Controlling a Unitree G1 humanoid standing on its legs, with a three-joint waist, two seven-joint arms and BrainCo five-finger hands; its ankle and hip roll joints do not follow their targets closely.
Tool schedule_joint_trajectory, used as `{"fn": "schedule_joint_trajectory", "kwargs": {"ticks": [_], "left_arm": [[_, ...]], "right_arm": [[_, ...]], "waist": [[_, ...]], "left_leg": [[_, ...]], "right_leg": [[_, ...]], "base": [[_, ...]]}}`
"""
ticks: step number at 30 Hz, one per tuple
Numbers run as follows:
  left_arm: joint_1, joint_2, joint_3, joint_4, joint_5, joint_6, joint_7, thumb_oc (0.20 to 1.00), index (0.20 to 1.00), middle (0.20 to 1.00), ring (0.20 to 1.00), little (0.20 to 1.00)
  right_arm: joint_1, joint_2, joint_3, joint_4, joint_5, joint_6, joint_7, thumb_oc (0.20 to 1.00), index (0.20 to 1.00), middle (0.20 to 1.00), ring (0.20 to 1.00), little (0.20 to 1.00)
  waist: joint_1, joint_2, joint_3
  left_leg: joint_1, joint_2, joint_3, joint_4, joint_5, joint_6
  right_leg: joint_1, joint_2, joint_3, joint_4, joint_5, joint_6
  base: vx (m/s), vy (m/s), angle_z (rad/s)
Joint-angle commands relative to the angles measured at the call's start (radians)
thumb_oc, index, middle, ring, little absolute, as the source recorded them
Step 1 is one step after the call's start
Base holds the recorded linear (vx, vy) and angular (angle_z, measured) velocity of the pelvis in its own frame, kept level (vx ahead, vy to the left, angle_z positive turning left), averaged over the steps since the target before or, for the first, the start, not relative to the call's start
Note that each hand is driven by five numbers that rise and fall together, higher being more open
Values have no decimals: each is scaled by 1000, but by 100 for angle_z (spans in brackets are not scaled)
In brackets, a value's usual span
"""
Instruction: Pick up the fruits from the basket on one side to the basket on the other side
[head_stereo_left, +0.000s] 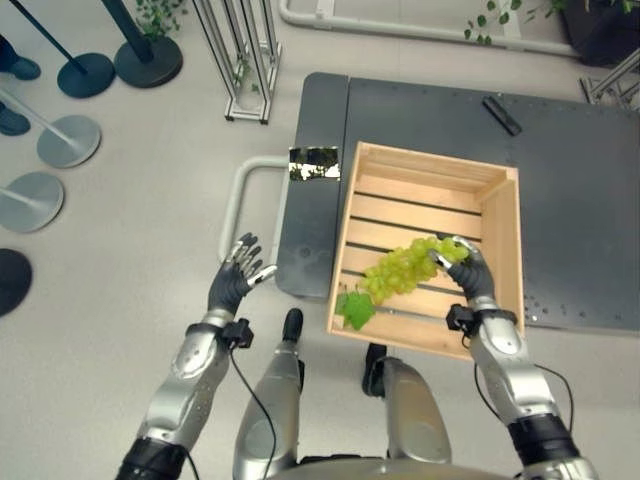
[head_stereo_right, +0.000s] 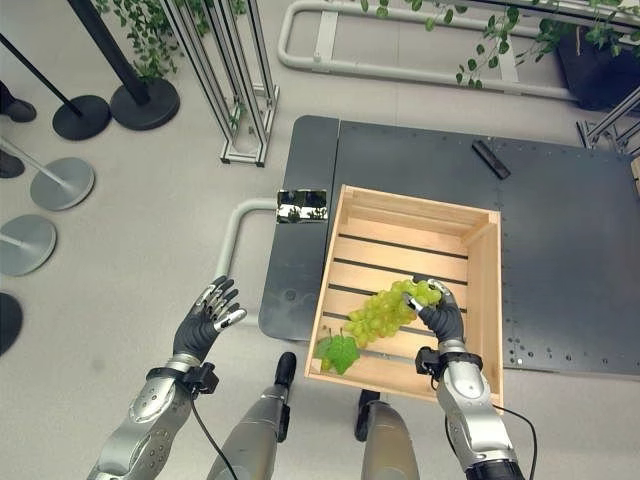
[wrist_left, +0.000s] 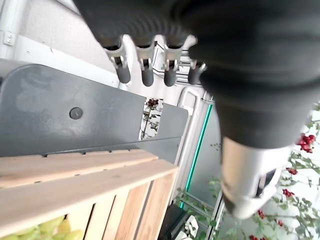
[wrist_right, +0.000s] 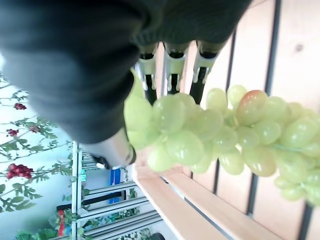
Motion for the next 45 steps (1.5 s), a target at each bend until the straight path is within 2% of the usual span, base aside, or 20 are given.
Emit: {"fn": "schedule_joint_trajectory", "kwargs": {"ticks": [1,12,21,27,28,29,30,33,34,38,39,43,45], "left_arm": [[21,-22,30,-31,49,-25,-26,1000,1000,1000,1000,1000],[1,-30,-2,14,106,-6,-55,1000,1000,1000,1000,1000],[-80,5,-45,-16,176,-1,-76,1000,1000,1000,1000,1000],[-113,-5,-60,-4,167,-2,-66,1000,1000,1000,1000,1000],[-104,-11,-53,-6,166,-1,-62,1000,1000,1000,1000,1000],[-104,-11,-53,-7,166,-1,-62,1000,1000,1000,1000,1000],[-75,-23,-36,-9,156,-3,-52,1000,1000,1000,1000,1000],[-31,-42,-15,-15,131,-7,-38,1000,1000,1000,1000,1000],[-14,-47,-6,-19,121,-5,-35,1000,1000,1000,1000,1000],[39,-62,8,-53,85,-7,-44,1000,1000,1000,1000,1000],[39,-62,8,-53,84,-7,-44,1000,1000,1000,1000,1000],[92,-62,6,-99,50,-4,-53,1000,1000,1000,1000,1000],[102,-64,6,-105,41,0,-56,1000,1000,1000,1000,1000]], "right_arm": [[-32,-36,-60,-94,37,-60,15,200,200,200,200,200],[-75,-42,-89,-163,95,-59,51,200,200,200,200,200],[-151,-105,-24,-167,136,-19,118,200,200,200,200,200],[-178,-128,8,-141,127,9,139,200,200,200,200,200],[-171,-131,5,-136,110,11,136,457,457,457,457,457],[-171,-131,5,-136,110,11,136,915,915,915,915,915],[-141,-127,-14,-116,81,16,123,1000,1000,1000,1000,1000],[-88,-113,-44,-47,0,27,92,1000,1000,1000,1000,1000],[-76,-128,-51,-24,-98,34,78,1000,1000,1000,1000,1000],[-58,-128,-46,129,-210,57,38,1000,1000,1000,1000,1000],[-58,-128,-45,129,-210,57,38,1000,1000,1000,1000,1000],[-108,-120,17,355,-304,91,-6,1000,1000,1000,1000,1000],[-136,-106,34,430,-294,89,-17,1000,1000,1000,1000,1000]], "waist": [[-22,17,-121],[-34,12,-232],[-33,-1,-303],[-35,-10,-347],[-34,-11,-354],[-34,-11,-354],[-31,-14,-366],[-26,-18,-377],[-23,-19,-382],[-15,-20,-383],[-15,-20,-384],[7,-21,-365],[12,-21,-354]], "left_leg": [[9,-24,46,-48,-60,37],[64,-16,55,-81,-83,43],[104,-7,57,-108,-93,40],[126,1,60,-119,-98,37],[130,3,60,-122,-99,36],[130,3,60,-122,-99,36],[135,5,58,-127,-100,36],[138,7,56,-134,-100,35],[138,6,53,-136,-100,35],[132,6,47,-140,-95,33],[131,6,47,-140,-95,33],[108,2,36,-137,-86,34],[101,1,34,-134,-84,33]], "right_leg": [[17,-32,16,-69,20,38],[46,-40,7,-75,11,60],[81,-38,-8,-93,3,70],[114,-33,-18,-121,6,68],[122,-32,-21,-128,6,67],[122,-32,-21,-129,6,67],[132,-31,-25,-137,7,67],[143,-30,-33,-152,8,65],[147,-30,-36,-157,9,65],[147,-29,-45,-170,13,62],[147,-29,-46,-170,13,62],[128,-31,-54,-163,19,58],[123,-31,-56,-160,19,57]], "base": [[55,25,-1],[62,2,-1],[46,-16,-1],[39,-21,-1],[29,-18,-5],[48,-21,-7],[42,-23,-6],[26,-18,0],[16,-18,6],[-6,-7,10],[-37,1,8],[-46,2,5],[-41,1,3]]}}
